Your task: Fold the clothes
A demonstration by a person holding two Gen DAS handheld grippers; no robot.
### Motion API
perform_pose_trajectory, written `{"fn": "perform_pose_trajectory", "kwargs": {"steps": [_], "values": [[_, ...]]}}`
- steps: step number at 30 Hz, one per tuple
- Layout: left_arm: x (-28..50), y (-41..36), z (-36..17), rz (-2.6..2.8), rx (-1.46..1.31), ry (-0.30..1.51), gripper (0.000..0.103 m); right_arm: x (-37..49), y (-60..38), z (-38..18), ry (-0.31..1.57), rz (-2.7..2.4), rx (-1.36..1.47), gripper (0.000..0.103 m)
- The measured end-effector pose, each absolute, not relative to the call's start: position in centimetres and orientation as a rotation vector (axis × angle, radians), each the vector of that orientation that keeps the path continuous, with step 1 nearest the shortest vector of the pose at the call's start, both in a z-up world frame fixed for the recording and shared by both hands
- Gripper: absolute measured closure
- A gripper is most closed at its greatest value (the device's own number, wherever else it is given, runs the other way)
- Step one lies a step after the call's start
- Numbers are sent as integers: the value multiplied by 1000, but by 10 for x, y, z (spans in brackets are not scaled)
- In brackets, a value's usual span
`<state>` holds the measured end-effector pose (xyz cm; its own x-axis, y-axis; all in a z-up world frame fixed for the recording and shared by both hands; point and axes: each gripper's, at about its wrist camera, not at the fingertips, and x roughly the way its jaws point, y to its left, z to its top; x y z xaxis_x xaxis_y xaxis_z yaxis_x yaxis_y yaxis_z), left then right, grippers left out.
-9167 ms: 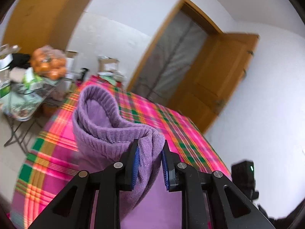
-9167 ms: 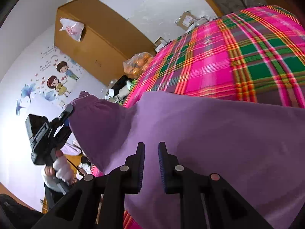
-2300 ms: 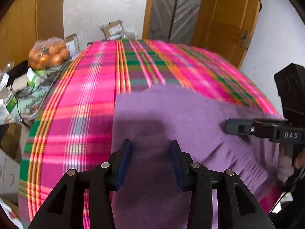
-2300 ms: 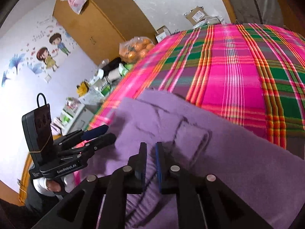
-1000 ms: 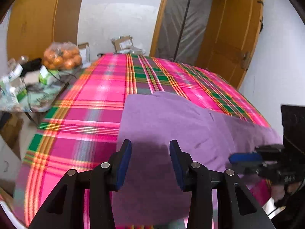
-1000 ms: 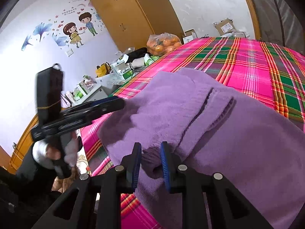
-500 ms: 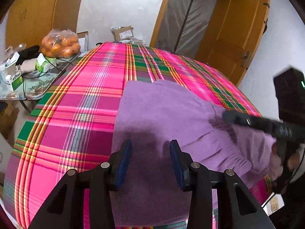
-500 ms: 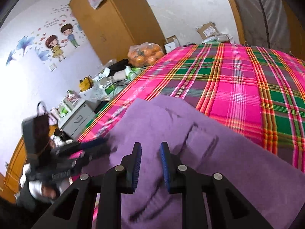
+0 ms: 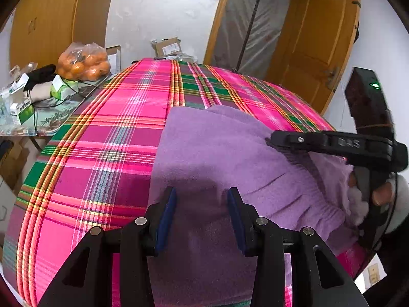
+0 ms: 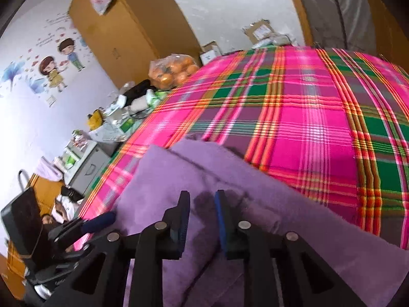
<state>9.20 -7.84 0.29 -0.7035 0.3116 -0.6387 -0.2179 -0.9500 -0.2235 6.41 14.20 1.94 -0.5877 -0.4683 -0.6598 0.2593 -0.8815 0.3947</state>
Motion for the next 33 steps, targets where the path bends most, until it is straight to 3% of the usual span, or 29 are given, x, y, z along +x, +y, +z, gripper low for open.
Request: {"fn": "perform_pose_trajectory", "kwargs": {"steps": [11, 18, 33], "values": [[93, -72, 4, 2684, -1052, -149, 60, 106, 127, 20, -166, -2483, 1116, 81], [98, -68, 5, 2719, -1075, -110, 60, 132, 123, 20, -38, -2505, 1098, 71], [114, -52, 11, 2793, -1136, -57, 60, 167, 142, 15, -71, -2513, 1042, 71]]}}
